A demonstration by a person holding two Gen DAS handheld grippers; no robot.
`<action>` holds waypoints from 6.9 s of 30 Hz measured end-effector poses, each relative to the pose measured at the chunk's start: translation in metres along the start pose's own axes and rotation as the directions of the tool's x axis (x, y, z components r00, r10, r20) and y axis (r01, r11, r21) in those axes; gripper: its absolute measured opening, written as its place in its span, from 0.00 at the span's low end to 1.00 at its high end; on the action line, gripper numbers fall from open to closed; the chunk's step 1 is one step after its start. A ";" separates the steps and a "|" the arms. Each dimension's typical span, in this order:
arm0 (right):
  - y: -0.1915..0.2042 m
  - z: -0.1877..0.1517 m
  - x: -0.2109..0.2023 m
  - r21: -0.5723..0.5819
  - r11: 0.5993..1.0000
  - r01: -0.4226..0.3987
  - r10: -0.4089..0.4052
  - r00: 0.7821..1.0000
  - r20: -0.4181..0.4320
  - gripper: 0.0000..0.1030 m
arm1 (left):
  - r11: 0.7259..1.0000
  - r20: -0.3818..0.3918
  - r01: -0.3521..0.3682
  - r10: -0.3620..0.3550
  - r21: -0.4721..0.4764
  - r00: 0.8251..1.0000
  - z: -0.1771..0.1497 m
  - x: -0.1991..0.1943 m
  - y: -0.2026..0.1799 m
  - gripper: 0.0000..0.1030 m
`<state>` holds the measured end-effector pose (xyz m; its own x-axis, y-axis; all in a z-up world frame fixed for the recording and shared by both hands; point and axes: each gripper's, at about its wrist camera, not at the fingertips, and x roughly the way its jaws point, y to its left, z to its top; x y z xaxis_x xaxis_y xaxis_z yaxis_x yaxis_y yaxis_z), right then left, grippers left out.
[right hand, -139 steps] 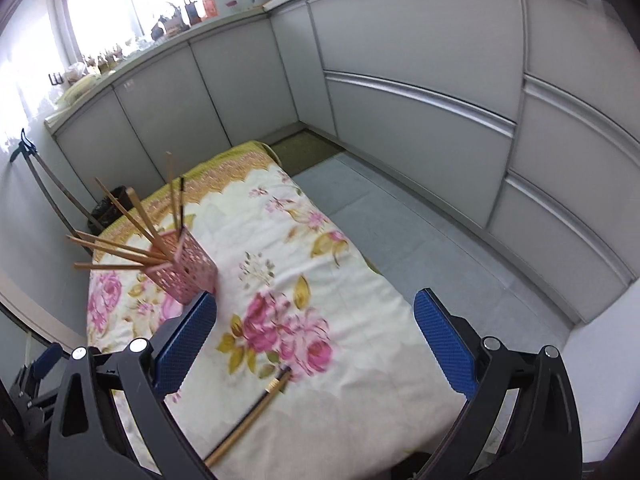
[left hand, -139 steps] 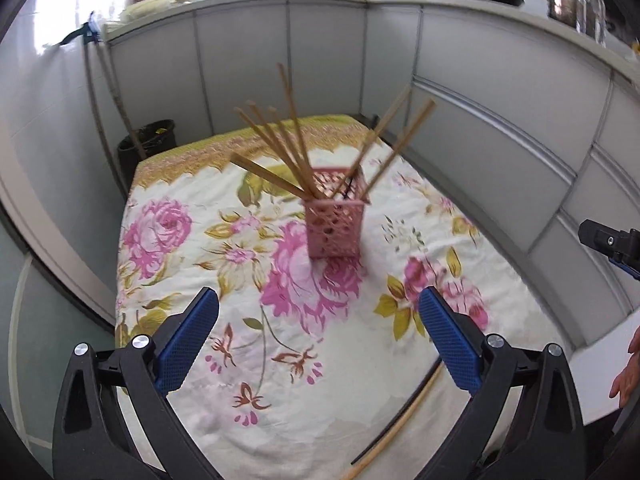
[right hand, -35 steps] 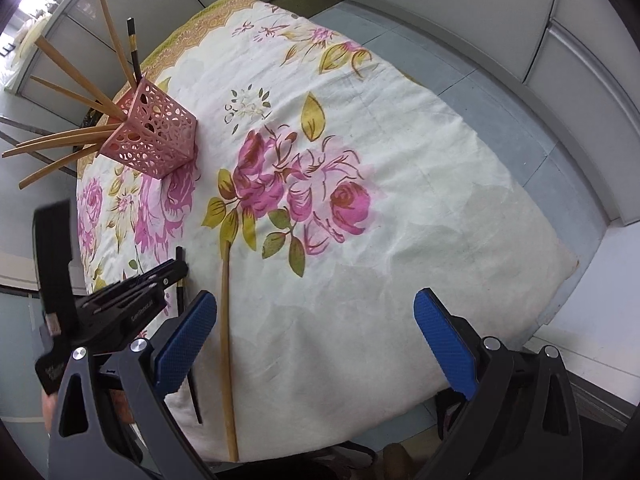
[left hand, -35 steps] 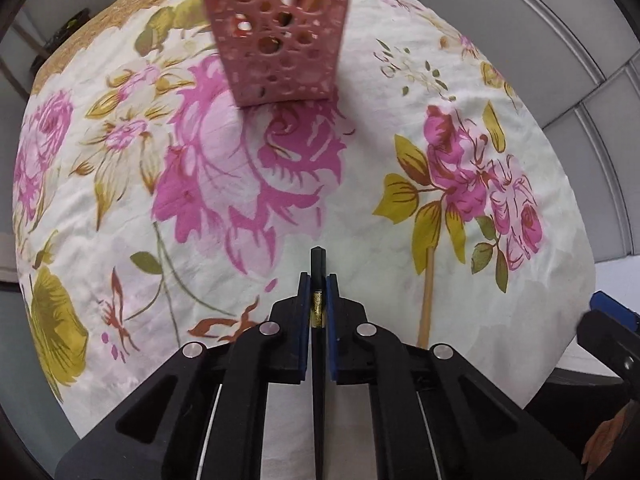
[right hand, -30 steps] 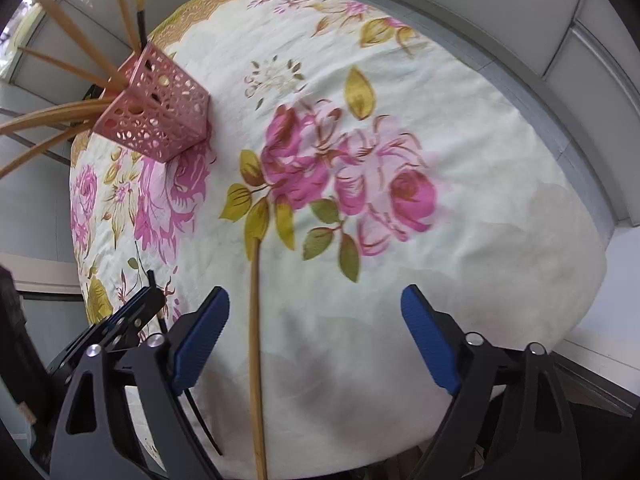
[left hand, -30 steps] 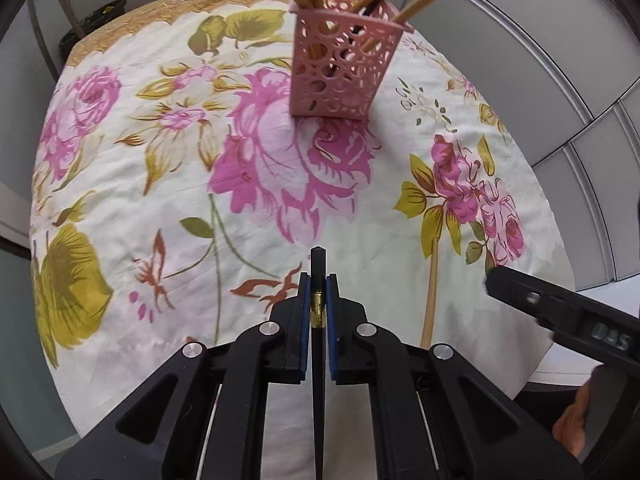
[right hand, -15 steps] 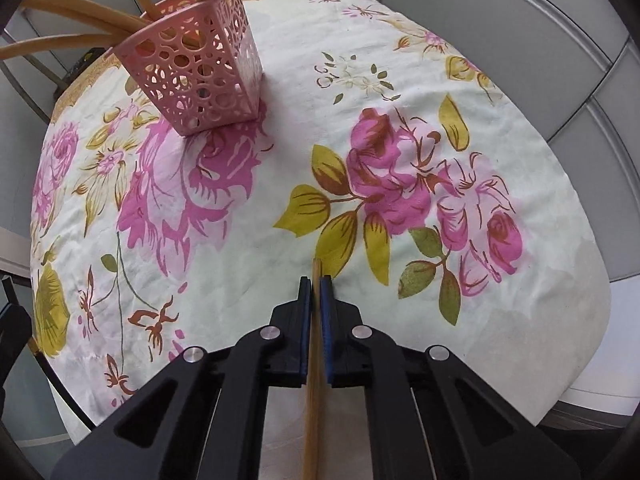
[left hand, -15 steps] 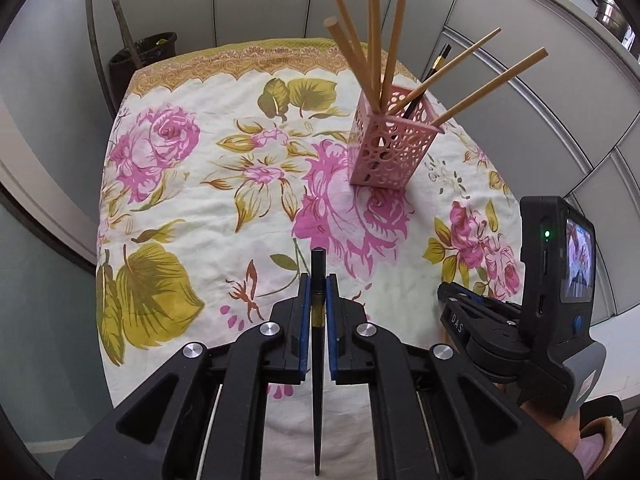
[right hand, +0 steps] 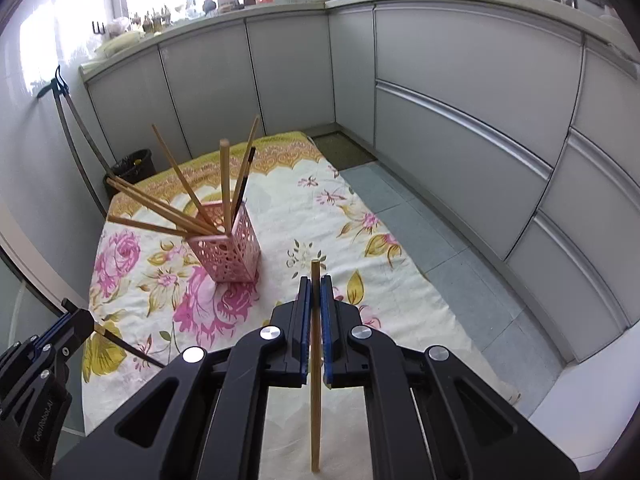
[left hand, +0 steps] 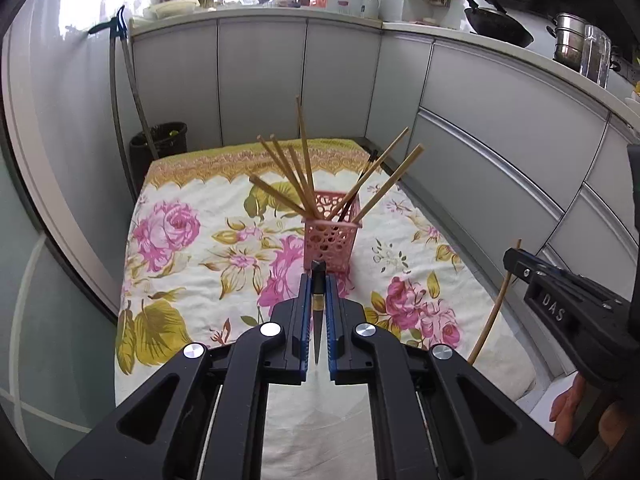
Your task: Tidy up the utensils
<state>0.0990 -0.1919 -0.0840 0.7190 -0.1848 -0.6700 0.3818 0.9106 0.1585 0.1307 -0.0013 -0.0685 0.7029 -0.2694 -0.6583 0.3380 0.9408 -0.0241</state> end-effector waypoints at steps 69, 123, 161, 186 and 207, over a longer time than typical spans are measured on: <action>0.034 0.171 -0.067 0.004 0.959 -0.283 0.278 0.944 0.177 0.05 | 0.993 0.081 -0.112 0.116 -0.049 0.990 0.034 -0.004 0.028 0.62; -0.010 0.072 -0.094 0.090 0.990 -0.109 0.080 0.958 0.276 0.94 | 0.986 0.146 -0.165 0.168 -0.033 0.975 -0.007 -0.058 -0.003 0.93; -0.064 -0.068 -0.173 0.100 0.988 0.116 -0.138 0.958 0.253 0.94 | 0.940 0.396 -0.275 0.336 -0.204 0.855 -0.038 -0.197 -0.066 0.93; -0.079 -0.060 -0.205 0.183 0.981 0.060 -0.122 0.927 0.354 0.94 | 0.953 0.349 -0.232 0.288 -0.193 0.892 -0.037 -0.194 -0.067 0.93; -0.067 -0.059 -0.204 0.135 0.986 0.101 -0.142 0.926 0.350 0.94 | 0.952 0.334 -0.228 0.287 -0.204 0.898 -0.038 -0.191 -0.059 0.93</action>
<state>-0.1078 -0.1934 -0.0011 0.8144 -0.4302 -0.3894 0.5272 0.8289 0.1870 -0.0467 0.0026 0.0303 0.9370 -0.0405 -0.3471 0.0335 0.9991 -0.0263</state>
